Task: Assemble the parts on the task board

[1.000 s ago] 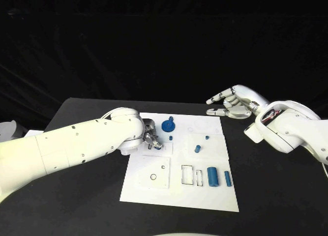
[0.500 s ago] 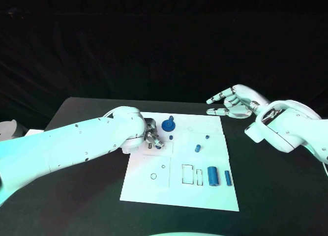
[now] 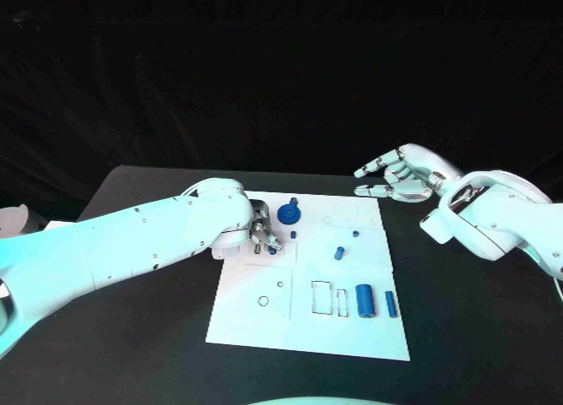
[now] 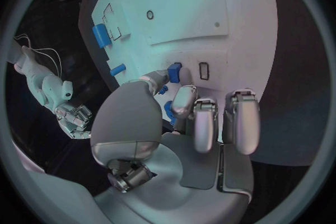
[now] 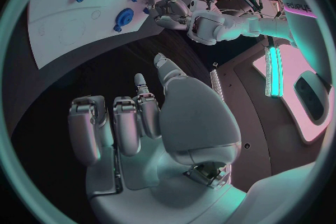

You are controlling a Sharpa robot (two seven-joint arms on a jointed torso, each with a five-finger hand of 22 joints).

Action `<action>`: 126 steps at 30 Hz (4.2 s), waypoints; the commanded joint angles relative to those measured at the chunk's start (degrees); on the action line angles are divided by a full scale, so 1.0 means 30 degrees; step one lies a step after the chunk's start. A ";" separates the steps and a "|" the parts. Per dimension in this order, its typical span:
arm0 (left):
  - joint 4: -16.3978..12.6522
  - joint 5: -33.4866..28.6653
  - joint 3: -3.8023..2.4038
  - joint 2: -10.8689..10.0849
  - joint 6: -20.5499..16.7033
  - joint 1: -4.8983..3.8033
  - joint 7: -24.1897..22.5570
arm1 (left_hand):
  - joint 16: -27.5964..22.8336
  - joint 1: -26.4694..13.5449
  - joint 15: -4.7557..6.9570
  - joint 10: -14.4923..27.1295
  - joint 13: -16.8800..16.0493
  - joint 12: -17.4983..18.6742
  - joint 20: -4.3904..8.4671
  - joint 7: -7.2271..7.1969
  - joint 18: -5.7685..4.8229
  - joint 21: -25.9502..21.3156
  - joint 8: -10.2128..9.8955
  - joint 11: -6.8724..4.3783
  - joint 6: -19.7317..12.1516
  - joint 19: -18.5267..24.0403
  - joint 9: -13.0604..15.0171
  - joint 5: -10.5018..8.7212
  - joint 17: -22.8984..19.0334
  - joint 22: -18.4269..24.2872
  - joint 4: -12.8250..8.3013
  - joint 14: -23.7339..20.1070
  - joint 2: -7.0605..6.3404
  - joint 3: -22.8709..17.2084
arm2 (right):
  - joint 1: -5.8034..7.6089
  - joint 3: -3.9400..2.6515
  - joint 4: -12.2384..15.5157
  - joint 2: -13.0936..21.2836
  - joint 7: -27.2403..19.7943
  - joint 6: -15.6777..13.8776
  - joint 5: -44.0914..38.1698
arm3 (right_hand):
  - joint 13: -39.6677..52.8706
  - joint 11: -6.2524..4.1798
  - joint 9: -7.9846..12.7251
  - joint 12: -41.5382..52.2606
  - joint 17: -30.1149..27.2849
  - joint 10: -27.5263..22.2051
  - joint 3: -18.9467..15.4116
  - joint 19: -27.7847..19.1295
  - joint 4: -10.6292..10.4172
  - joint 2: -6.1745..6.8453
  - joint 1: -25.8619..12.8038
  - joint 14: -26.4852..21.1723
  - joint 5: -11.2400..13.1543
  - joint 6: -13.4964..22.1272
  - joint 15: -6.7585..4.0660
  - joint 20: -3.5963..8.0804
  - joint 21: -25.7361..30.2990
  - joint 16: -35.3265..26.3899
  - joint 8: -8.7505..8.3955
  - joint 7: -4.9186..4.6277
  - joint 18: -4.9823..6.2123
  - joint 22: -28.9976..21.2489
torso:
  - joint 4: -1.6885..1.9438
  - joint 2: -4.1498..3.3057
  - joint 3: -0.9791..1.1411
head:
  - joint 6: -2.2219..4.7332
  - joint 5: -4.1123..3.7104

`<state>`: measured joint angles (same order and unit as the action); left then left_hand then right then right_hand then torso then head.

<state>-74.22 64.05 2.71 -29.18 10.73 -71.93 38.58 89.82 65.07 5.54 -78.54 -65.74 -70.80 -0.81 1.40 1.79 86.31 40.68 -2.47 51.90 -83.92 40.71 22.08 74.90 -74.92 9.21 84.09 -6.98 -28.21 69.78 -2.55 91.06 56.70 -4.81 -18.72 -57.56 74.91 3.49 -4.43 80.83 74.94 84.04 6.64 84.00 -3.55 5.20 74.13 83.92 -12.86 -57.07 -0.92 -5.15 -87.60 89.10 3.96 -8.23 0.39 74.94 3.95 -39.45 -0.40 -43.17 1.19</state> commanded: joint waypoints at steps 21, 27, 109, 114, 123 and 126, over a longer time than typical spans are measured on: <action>0.0253 -0.0276 0.0189 -0.0163 0.1024 0.0318 0.0167 | 0.0059 -0.2557 0.0325 -0.0436 -0.0536 -0.0536 0.0330 -0.0362 -0.0230 0.0178 0.0244 -0.0314 0.0803 -0.1469 0.0151 -0.3671 0.5032 -0.3451 0.1858 0.1971 0.0120 0.4930 | -0.0012 0.0002 0.0006 0.0026 0.0064 0.0099 -0.0069 | 0.3439 -0.0061 -0.0026 -0.0139 0.4225 0.0626 -0.0299 0.1048 -0.0093 0.0022 -0.0018 0.1831 -0.0129 -0.0084 0.0013 -0.0004 0.0141 -0.0138 -0.0011 -0.0018 0.0300 0.3191 | -0.0005 0.0001 -0.0013 | 0.0028 -0.0035; 0.0076 -0.0218 0.0103 -0.0375 0.0624 0.0318 0.0132 | 0.0059 -0.2439 0.0343 -0.0488 -0.0619 -0.0602 0.0355 -0.0384 -0.0238 0.0195 0.0307 -0.0339 0.0818 -0.1488 0.0163 -0.4317 0.5032 -0.3494 0.2315 0.1971 0.0319 0.5743 | -0.0013 0.0006 -0.0023 0.0016 0.0095 0.0072 -0.0069 | 0.3442 -0.0062 -0.0026 -0.0131 0.4227 0.0630 -0.0310 0.1049 -0.0106 0.0011 -0.0032 0.1832 -0.0144 -0.0084 0.0013 -0.0004 0.0141 -0.0137 -0.0012 -0.0018 0.0300 0.3193 | 0.0006 0.0005 -0.0006 | 0.0004 -0.0066; 0.6609 -0.0959 -0.0587 0.1890 0.2527 -0.1330 -0.0575 | 0.0059 0.1411 -0.0342 0.0941 0.1559 0.0781 -0.0304 0.0539 -0.0037 -0.0486 -0.2371 0.0461 0.0202 -0.1156 -0.2475 -0.5109 0.5032 -0.2761 0.2115 0.1971 0.2632 0.9640 | -0.0032 0.0146 -0.0482 -0.0475 0.0003 0.0315 -0.0009 | 0.3449 -0.0066 -0.0026 -0.0110 0.4220 0.0642 -0.0367 0.1046 -0.0155 -0.0021 -0.0084 0.1830 -0.0208 -0.0087 0.0010 -0.0001 0.0147 -0.0143 -0.0014 -0.0013 0.0301 0.3185 | 0.0012 -0.0006 -0.0014 | 0.0248 0.0073; 0.6696 -0.0957 -0.0583 0.1984 0.2480 -0.1263 -0.0569 | 0.0059 0.1432 -0.0340 0.0930 0.1542 0.0766 -0.0303 0.0537 -0.0039 -0.0480 -0.2367 0.0459 0.0209 -0.1159 -0.2475 -0.5108 0.5032 -0.2771 0.2111 0.1971 0.2639 0.9634 | -0.0032 0.0146 -0.0479 -0.0482 0.0001 0.0333 -0.0009 | 0.3449 -0.0066 -0.0026 -0.0110 0.4220 0.0642 -0.0367 0.1046 -0.0155 -0.0021 -0.0084 0.1830 -0.0208 -0.0087 0.0010 -0.0001 0.0147 -0.0143 -0.0014 -0.0013 0.0301 0.3185 | -0.0001 -0.0016 -0.0012 | 0.0227 0.0062; 0.6720 -0.0956 -0.0579 0.2044 0.2590 -0.1227 -0.0581 | 0.0059 0.1408 -0.0337 0.0921 0.1538 0.0759 -0.0300 0.0539 -0.0041 -0.0475 -0.2351 0.0461 0.0241 -0.1162 -0.2473 -0.5136 0.5032 -0.2778 0.2143 0.1971 0.2613 0.9666 | -0.0032 0.0146 -0.0471 -0.0480 0.0004 0.0365 -0.0009 | 0.3449 -0.0066 -0.0026 -0.0110 0.4220 0.0642 -0.0367 0.1046 -0.0155 -0.0021 -0.0084 0.1830 -0.0208 -0.0087 0.0010 -0.0001 0.0147 -0.0143 -0.0014 -0.0013 0.0301 0.3185 | 0.0014 0.0005 0.0003 | 0.0194 0.0065; 0.6737 -0.0956 -0.0578 0.2047 0.2565 -0.1224 -0.0559 | 0.0059 0.1427 -0.0333 0.0908 0.1531 0.0750 -0.0297 0.0527 -0.0039 -0.0481 -0.2332 0.0455 0.0280 -0.1160 -0.2472 -0.5145 0.5032 -0.2773 0.2161 0.1971 0.2629 0.9667 | -0.0032 0.0146 -0.0466 -0.0468 0.0009 0.0380 -0.0009 | 0.3449 -0.0066 -0.0026 -0.0110 0.4220 0.0642 -0.0367 0.1046 -0.0155 -0.0021 -0.0084 0.1830 -0.0208 -0.0087 0.0010 -0.0001 0.0147 -0.0143 -0.0014 -0.0013 0.0301 0.3185 | 0.0024 0.0001 -0.0001 | 0.0174 0.0059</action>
<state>-54.05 60.99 0.98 -23.22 18.30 -75.61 36.84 89.82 68.85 4.29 -75.45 -61.07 -68.35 -1.92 3.04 1.80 84.75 33.67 -1.03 52.32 -84.03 33.35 6.38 74.93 -74.94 15.72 83.86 1.00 0.86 69.73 -2.11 89.60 55.32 -4.56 -18.44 -57.43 74.91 3.49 -4.43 80.63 74.92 84.04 5.94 84.00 -3.95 5.20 74.13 83.92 -13.08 -57.07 -0.92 -5.15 -87.39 88.88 3.96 -8.23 0.39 74.90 3.97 -39.46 -0.40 -42.60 1.38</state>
